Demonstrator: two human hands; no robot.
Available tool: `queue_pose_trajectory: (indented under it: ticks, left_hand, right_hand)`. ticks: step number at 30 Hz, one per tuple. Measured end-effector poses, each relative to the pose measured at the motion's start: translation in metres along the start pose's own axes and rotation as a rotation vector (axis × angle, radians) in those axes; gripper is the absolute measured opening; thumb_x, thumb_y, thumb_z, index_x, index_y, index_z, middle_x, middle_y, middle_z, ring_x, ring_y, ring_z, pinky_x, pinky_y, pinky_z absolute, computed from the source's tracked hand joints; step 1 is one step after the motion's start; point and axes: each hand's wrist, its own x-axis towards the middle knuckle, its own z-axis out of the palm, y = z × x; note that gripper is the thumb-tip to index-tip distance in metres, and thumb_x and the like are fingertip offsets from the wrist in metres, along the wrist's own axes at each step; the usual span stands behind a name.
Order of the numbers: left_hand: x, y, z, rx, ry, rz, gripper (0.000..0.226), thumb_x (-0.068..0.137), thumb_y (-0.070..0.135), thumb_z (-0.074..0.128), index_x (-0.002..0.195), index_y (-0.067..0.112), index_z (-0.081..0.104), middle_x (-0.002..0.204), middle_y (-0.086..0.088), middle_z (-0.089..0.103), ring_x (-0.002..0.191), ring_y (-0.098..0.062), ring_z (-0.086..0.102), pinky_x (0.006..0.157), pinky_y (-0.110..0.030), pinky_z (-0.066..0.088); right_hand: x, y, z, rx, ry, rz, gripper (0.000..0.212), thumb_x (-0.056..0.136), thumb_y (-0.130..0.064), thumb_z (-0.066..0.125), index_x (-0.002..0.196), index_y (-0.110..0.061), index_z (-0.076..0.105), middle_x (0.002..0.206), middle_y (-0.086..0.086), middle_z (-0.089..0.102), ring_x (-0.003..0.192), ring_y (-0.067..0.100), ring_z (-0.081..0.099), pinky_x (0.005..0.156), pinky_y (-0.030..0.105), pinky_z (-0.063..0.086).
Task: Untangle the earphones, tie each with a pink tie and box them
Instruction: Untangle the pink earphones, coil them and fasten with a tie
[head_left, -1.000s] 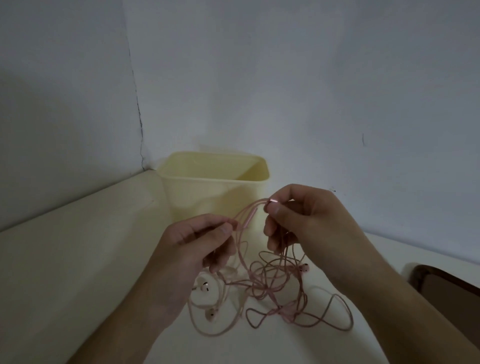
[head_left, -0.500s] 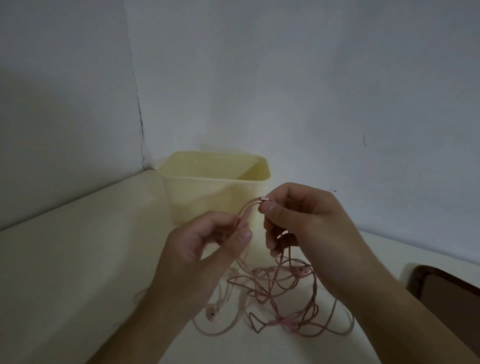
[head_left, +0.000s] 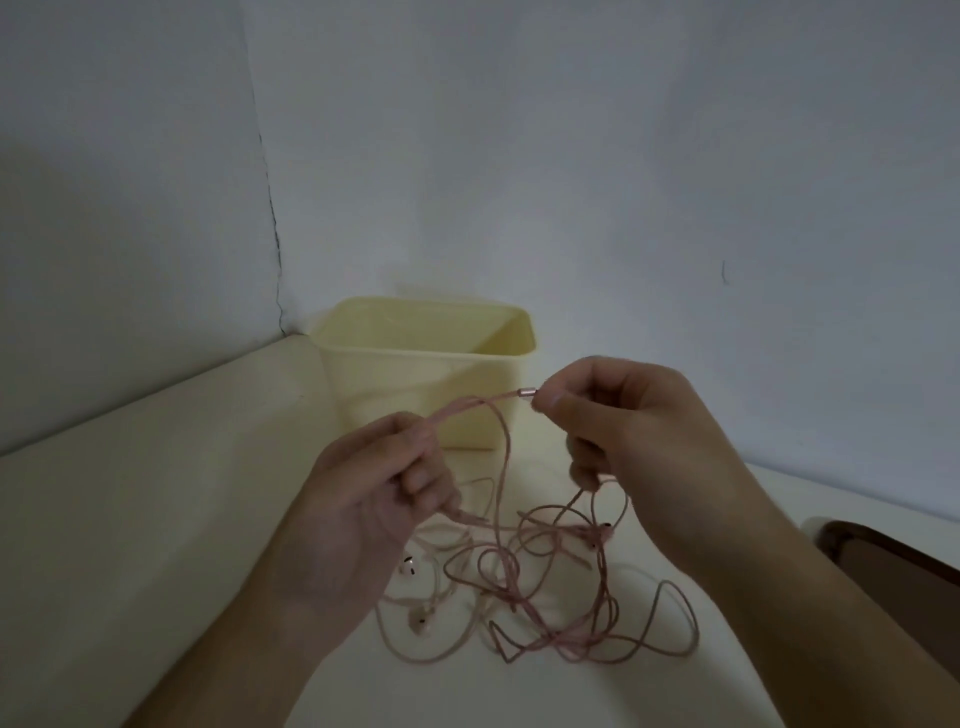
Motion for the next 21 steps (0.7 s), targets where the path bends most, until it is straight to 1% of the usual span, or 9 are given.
queue_pose_trajectory:
  ticks: [3, 6, 8, 10, 11, 14, 17, 19, 21]
  left_hand:
    - [0.001, 0.003, -0.004, 0.038, 0.046, 0.043, 0.045, 0.066, 0.031, 0.092, 0.079, 0.009, 0.056, 0.064, 0.0, 0.025, 0.051, -0.013, 0.029, 0.054, -0.028, 0.039]
    - [0.002, 0.008, -0.006, 0.04, 0.086, 0.071, 0.059, 0.06, 0.033, 0.095, 0.079, 0.004, 0.048, 0.06, 0.004, 0.02, 0.047, -0.011, 0.018, 0.045, -0.024, 0.027]
    - [0.004, 0.011, -0.011, 0.001, 0.106, 0.07, 0.058, 0.063, 0.032, 0.094, 0.081, 0.009, 0.044, 0.059, 0.006, 0.019, 0.047, -0.01, 0.015, 0.041, -0.022, 0.022]
    - [0.006, 0.013, -0.016, -0.031, 0.129, 0.063, 0.055, 0.065, 0.031, 0.093, 0.085, 0.017, 0.043, 0.057, 0.008, 0.019, 0.045, -0.008, 0.015, 0.039, -0.021, 0.019]
    - [0.007, 0.014, -0.019, -0.042, 0.133, 0.06, 0.056, 0.065, 0.031, 0.093, 0.087, 0.017, 0.043, 0.056, 0.009, 0.019, 0.044, -0.007, 0.015, 0.038, -0.021, 0.018]
    - [0.008, 0.017, -0.02, -0.046, 0.172, 0.054, 0.054, 0.066, 0.033, 0.092, 0.088, 0.017, 0.046, 0.055, 0.009, 0.021, 0.043, -0.006, 0.017, 0.036, -0.02, 0.017]
    - [0.008, 0.018, -0.018, -0.031, 0.265, 0.065, 0.027, 0.086, 0.027, 0.07, 0.074, 0.018, 0.049, 0.055, 0.007, 0.02, 0.042, -0.006, 0.016, 0.036, -0.02, 0.014]
    - [0.008, 0.017, -0.017, -0.039, 0.354, 0.048, 0.034, 0.097, 0.024, 0.057, 0.066, 0.021, 0.043, 0.054, 0.007, 0.021, 0.04, -0.006, 0.017, 0.037, -0.022, 0.011]
    - [0.009, 0.017, -0.017, -0.019, 0.434, 0.007, 0.034, 0.099, 0.025, 0.056, 0.067, 0.023, 0.045, 0.055, 0.008, 0.026, 0.04, -0.006, 0.02, 0.036, -0.022, 0.014]
  right_hand:
    - [0.001, -0.008, -0.013, -0.221, 0.094, -0.128, 0.026, 0.091, 0.005, 0.073, 0.085, -0.02, 0.077, 0.067, 0.005, 0.046, 0.051, 0.014, 0.04, 0.049, 0.026, 0.038]
    - [0.005, -0.011, -0.026, -0.489, 0.299, -0.223, 0.027, 0.093, -0.004, 0.074, 0.082, -0.029, 0.076, 0.071, -0.007, 0.062, 0.046, 0.005, 0.047, 0.046, 0.015, 0.037]
    - [0.009, -0.011, -0.037, -0.361, 0.415, -0.175, 0.017, 0.096, -0.017, 0.072, 0.082, -0.024, 0.077, 0.065, -0.006, 0.061, 0.047, 0.009, 0.044, 0.051, 0.026, 0.038]
    - [0.012, -0.013, -0.047, -0.083, 0.446, -0.049, 0.028, 0.102, -0.028, 0.067, 0.079, -0.013, 0.074, 0.053, -0.003, 0.045, 0.047, 0.016, 0.035, 0.054, 0.032, 0.033]
    - [0.012, -0.014, -0.051, -0.013, 0.436, -0.005, 0.035, 0.104, -0.031, 0.063, 0.077, -0.011, 0.072, 0.051, -0.003, 0.038, 0.046, 0.016, 0.031, 0.053, 0.031, 0.03]
    - [0.01, -0.016, -0.054, -0.016, 0.427, 0.028, 0.043, 0.106, -0.039, 0.061, 0.074, -0.01, 0.067, 0.05, -0.002, 0.03, 0.044, 0.017, 0.025, 0.051, 0.031, 0.025]
    - [0.01, -0.02, -0.053, 0.138, 0.412, 0.039, 0.044, 0.105, -0.04, 0.062, 0.074, -0.009, 0.062, 0.05, -0.003, 0.026, 0.042, 0.016, 0.023, 0.044, 0.026, 0.028]
    - [0.009, -0.024, -0.055, 0.282, 0.4, 0.078, 0.044, 0.102, -0.044, 0.065, 0.073, -0.012, 0.059, 0.054, -0.003, 0.022, 0.043, 0.016, 0.02, 0.041, 0.025, 0.031]
    - [0.009, -0.025, -0.058, 0.375, 0.396, 0.1, 0.044, 0.098, -0.047, 0.069, 0.07, -0.015, 0.058, 0.059, -0.002, 0.019, 0.047, 0.016, 0.016, 0.041, 0.025, 0.024]
